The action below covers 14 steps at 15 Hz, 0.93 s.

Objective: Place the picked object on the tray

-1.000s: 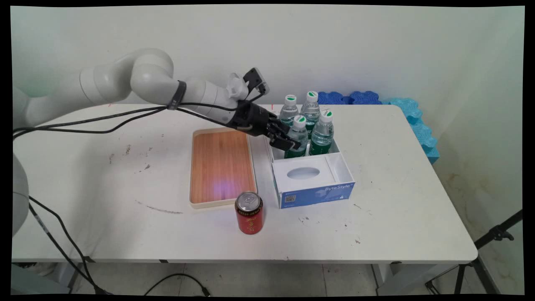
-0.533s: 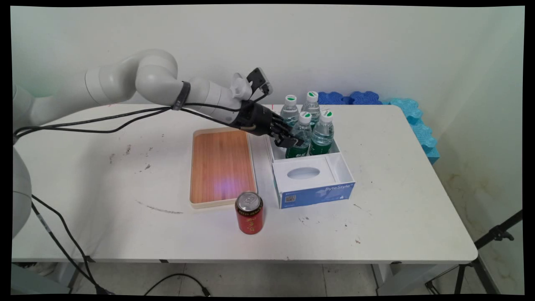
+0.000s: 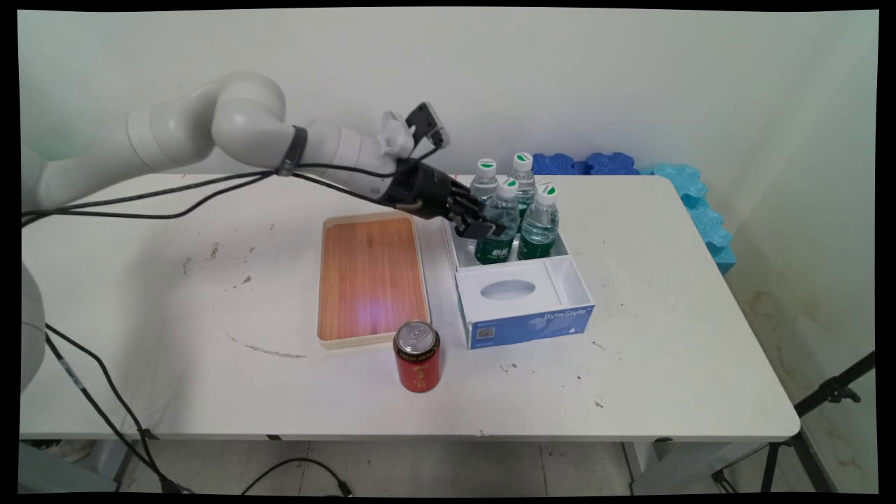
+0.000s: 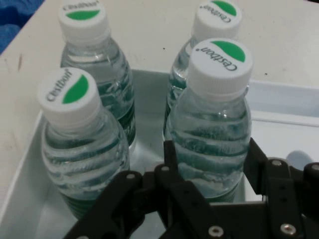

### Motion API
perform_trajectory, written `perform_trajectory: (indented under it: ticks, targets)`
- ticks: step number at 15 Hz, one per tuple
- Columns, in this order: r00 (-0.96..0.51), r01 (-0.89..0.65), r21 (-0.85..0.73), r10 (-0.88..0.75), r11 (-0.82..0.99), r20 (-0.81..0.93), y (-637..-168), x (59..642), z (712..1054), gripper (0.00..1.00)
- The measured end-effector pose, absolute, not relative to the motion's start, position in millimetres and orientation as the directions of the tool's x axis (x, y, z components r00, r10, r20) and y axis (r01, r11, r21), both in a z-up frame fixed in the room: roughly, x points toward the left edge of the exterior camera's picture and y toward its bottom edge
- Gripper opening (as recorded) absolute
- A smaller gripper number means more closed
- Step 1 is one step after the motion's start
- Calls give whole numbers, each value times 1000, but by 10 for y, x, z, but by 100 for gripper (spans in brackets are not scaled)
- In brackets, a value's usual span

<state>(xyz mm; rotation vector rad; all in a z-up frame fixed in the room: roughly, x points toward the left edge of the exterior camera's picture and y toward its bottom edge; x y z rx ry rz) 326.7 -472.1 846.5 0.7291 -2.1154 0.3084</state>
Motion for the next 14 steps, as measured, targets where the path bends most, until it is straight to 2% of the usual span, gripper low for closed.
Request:
perform_trajectory:
  ticks: [3,7,11,14]
  targets:
    - [-453,-599,39,-378,800,807,-4637,3355,8653,0]
    - [-427,-590,35,-348,807,835,-4432,3594,9090,0]
    - [-427,-570,20,-317,822,847,-4148,4018,9457,0]
    - [-447,-557,12,-312,830,838,-3909,4417,9551,0]
